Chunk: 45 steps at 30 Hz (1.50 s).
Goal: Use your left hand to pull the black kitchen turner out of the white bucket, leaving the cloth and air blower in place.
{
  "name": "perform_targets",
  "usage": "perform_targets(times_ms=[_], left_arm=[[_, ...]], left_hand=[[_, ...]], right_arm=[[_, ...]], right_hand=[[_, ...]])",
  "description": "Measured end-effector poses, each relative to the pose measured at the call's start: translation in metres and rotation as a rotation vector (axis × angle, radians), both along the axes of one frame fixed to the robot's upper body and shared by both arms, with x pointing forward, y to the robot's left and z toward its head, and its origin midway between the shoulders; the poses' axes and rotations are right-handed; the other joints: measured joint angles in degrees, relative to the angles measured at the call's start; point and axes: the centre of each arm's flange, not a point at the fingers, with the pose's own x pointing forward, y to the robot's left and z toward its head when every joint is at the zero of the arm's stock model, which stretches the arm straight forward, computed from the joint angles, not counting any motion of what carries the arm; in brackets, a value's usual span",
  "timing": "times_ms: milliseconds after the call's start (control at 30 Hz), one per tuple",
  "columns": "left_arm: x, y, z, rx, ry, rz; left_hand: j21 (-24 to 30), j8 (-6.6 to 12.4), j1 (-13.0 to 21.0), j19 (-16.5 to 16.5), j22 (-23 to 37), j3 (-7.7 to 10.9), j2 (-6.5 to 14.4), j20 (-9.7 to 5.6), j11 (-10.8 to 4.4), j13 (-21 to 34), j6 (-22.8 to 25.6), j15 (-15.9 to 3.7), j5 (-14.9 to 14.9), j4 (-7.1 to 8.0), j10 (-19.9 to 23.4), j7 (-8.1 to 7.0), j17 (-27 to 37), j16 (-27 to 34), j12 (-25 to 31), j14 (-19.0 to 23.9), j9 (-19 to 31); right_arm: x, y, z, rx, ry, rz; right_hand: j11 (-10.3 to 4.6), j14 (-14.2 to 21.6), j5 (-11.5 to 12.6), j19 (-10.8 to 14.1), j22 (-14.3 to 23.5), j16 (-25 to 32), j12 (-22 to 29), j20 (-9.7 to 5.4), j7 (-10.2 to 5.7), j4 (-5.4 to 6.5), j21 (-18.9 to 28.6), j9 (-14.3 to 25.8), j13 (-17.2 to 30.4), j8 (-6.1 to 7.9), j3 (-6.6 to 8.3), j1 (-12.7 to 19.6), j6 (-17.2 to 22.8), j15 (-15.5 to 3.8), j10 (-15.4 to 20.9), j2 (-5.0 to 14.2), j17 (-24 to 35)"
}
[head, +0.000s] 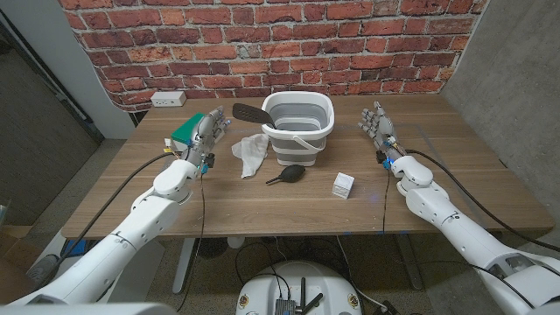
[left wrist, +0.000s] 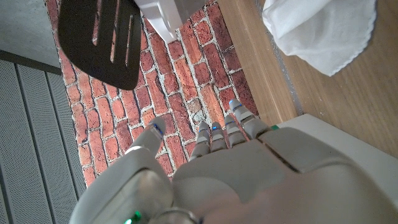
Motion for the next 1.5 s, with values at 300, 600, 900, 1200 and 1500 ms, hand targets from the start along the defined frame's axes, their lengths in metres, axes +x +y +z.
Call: perform_targets(times_ms=[300, 600, 900, 1200, 1500], left_arm=[[-0.011, 0.018, 0.002, 0.018, -0.018, 0.023], [-0.025, 0.031, 0.007, 0.06, -0.078, 0.038], [-0.039, 0.043, 0.014, 0.133, -0.109, 0.061], [-0.049, 0.051, 0.026, 0.234, -0.128, 0.073], [-0.056, 0.057, 0.041, 0.351, -0.14, 0.092]], left_hand=[[0.0, 0.44, 1.6, 1.5, 0.0, 0.3, -0.9, -0.2, -1.6, 0.0, 2.6, -1.07, 0.0, -3.33, 2.3, -1.35, 0.0, 0.0, 0.0, 1.7, 0.0], [0.0, 0.44, 3.5, 2.8, 0.0, 0.93, -1.0, -0.28, -2.85, 0.0, 4.3, -2.45, 0.2, -5.54, 4.1, -2.46, 0.0, 0.0, 0.0, 3.1, 0.0], [0.0, 0.44, 8.4, 3.8, -0.1, 2.19, -1.8, -0.29, -4.69, 0.3, 6.4, -2.46, 0.7, -7.28, 5.9, -4.7, 0.0, 0.0, 0.0, 4.5, 0.2], [-0.4, 0.89, 13.3, 3.8, -0.1, 2.59, -3.4, -0.29, -6.54, 0.3, 8.1, -2.46, 1.3, -7.67, 7.3, -7.71, 0.0, -0.3, 0.0, 4.5, 0.2], [-0.4, 1.31, 18.8, 4.4, -0.1, 2.59, -7.1, -0.28, -8.62, 0.3, 10.1, -2.66, 1.5, -7.67, 9.4, -11.38, 0.0, -0.3, 0.0, 5.5, 0.2]], right_arm=[[-0.001, 0.002, -0.003, 0.01, 0.002, -0.013], [-0.005, 0.009, -0.004, 0.014, 0.0, -0.013], [-0.006, 0.014, -0.004, 0.014, 0.003, -0.013], [-0.007, 0.016, -0.004, 0.014, 0.007, -0.017], [-0.006, 0.02, -0.005, 0.017, 0.009, -0.02]], right_hand=[[-0.31, 0.2, 0.0, 0.0, 0.0, 0.0, 0.0, 0.0, 0.3, 0.0, 0.0, 0.0, -0.5, 0.23, 0.0, 0.0, 0.3, -0.21, 0.3, 0.0, -0.3], [-0.31, 0.2, 0.2, 0.5, 0.0, 0.4, 0.0, -0.09, 0.07, 0.0, 0.0, 0.0, -0.8, 0.23, 0.0, 0.0, 0.5, -0.21, 0.3, 0.0, -0.6], [-0.09, 0.4, 0.2, 0.8, 0.0, 0.4, 0.4, 0.21, 0.08, 0.15, 0.0, 0.0, -1.1, 0.23, 0.14, 0.0, 0.5, -0.43, 0.5, 0.0, -1.1], [0.1, 0.6, 0.2, 1.2, 0.0, 0.6, 0.4, -0.09, 0.29, 0.15, 0.0, 0.0, -1.4, 0.22, 0.14, 0.0, 0.8, -0.62, 0.7, 0.0, -1.4], [0.1, 0.6, 0.2, 1.2, 0.0, 0.6, 0.4, -0.09, 0.1, 0.38, 0.0, 0.0, -1.6, 0.22, 0.38, 0.0, 0.9, -0.62, 0.7, 0.0, -1.6]])
